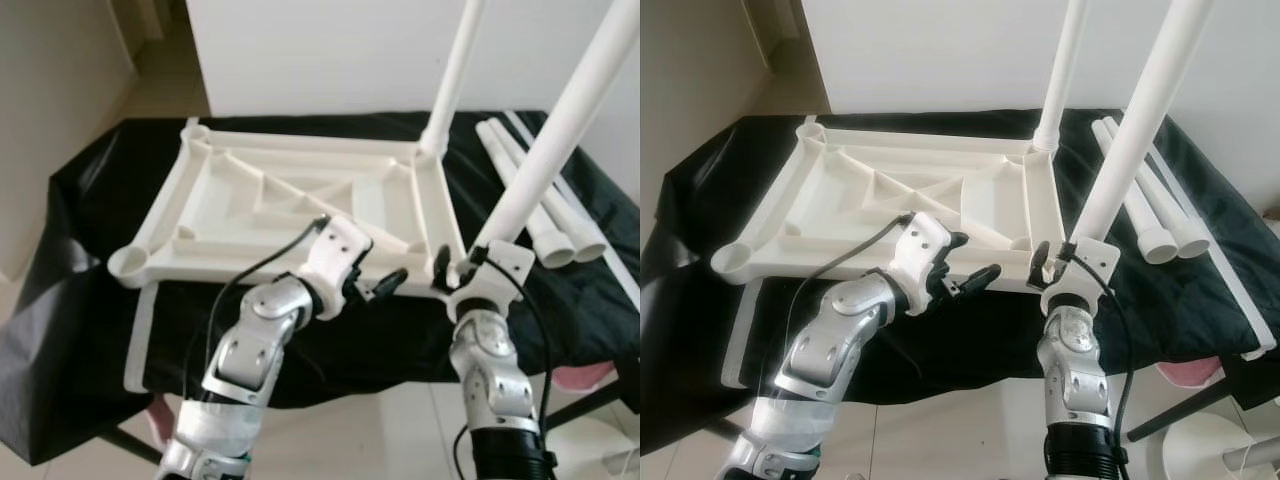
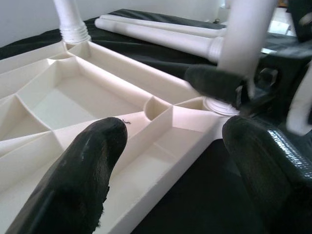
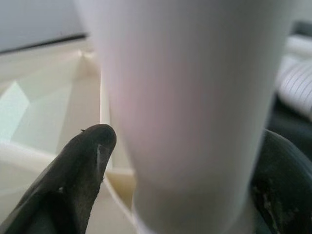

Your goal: Building children table

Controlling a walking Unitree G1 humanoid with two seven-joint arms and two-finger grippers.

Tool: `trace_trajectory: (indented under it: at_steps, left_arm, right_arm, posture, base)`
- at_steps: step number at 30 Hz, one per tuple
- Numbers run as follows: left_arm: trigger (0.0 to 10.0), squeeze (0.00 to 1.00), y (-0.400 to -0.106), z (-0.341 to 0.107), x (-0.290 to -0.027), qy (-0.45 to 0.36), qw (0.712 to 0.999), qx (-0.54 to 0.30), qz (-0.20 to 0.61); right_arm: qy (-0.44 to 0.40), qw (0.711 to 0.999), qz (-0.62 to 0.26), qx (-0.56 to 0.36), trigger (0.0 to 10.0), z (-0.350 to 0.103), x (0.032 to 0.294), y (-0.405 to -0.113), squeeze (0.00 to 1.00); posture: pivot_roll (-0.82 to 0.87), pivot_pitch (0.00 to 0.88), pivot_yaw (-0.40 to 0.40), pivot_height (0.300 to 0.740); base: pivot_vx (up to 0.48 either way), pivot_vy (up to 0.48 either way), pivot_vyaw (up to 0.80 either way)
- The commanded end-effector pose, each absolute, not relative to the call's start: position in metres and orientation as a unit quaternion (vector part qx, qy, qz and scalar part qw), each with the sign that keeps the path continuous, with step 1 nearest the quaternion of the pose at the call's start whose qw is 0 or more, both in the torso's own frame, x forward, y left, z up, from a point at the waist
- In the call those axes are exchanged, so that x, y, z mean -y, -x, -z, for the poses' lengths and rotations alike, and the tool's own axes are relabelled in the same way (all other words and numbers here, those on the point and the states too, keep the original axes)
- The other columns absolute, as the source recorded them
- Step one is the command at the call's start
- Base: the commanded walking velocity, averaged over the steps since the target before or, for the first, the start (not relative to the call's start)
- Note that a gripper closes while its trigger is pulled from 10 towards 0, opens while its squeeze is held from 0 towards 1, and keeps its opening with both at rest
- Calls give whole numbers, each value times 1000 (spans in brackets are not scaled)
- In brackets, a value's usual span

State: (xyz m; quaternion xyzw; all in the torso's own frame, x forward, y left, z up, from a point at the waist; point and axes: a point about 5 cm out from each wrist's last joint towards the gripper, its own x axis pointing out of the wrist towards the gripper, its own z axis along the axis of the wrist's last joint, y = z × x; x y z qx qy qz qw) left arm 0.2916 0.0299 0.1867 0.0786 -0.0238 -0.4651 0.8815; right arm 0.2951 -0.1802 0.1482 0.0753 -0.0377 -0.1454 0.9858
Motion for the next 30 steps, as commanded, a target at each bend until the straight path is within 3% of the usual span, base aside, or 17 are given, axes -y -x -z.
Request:
trace_trajectory:
  at_steps: [1, 4, 5, 6, 17, 30]
  left_arm:
    - [10000, 0, -297, -189, -34, -81, 906, 31, 413]
    - [10000, 0, -297, -189, -35, -84, 907, 34, 412]
    - [10000, 0, -298, -190, -36, -85, 907, 35, 410]
    - [10000, 0, -297, -189, -38, -87, 908, 35, 409]
    - [10000, 0, -303, -194, -46, -96, 904, 46, 413]
    - [10000, 0, -283, -187, -44, -95, 858, 40, 503]
  right_arm:
    - [-72, 989, 124, 47, 10000, -149, 182, -291, 1000]
    - [-66, 990, 116, 50, 10000, -148, 185, -289, 1000]
    - [-66, 991, 109, 52, 10000, -147, 188, -288, 863]
    - [-56, 992, 92, 58, 10000, -146, 191, -285, 0]
    - [-27, 995, 56, 74, 10000, -143, 200, -279, 0]
    - [27, 996, -42, 75, 10000, -141, 220, -282, 0]
  posture:
    - [-89, 50, 6, 740]
    - [-88, 50, 9, 740]
    - [-88, 50, 9, 740]
    - [-88, 48, 10, 740]
    - [-81, 32, 13, 740]
    - [-73, 37, 30, 740]
  base:
    - [0, 0, 0]
    - [0, 0, 0]
    - [0, 0, 0]
    - [0, 0, 0]
    - [0, 0, 0]
    - [0, 0, 0]
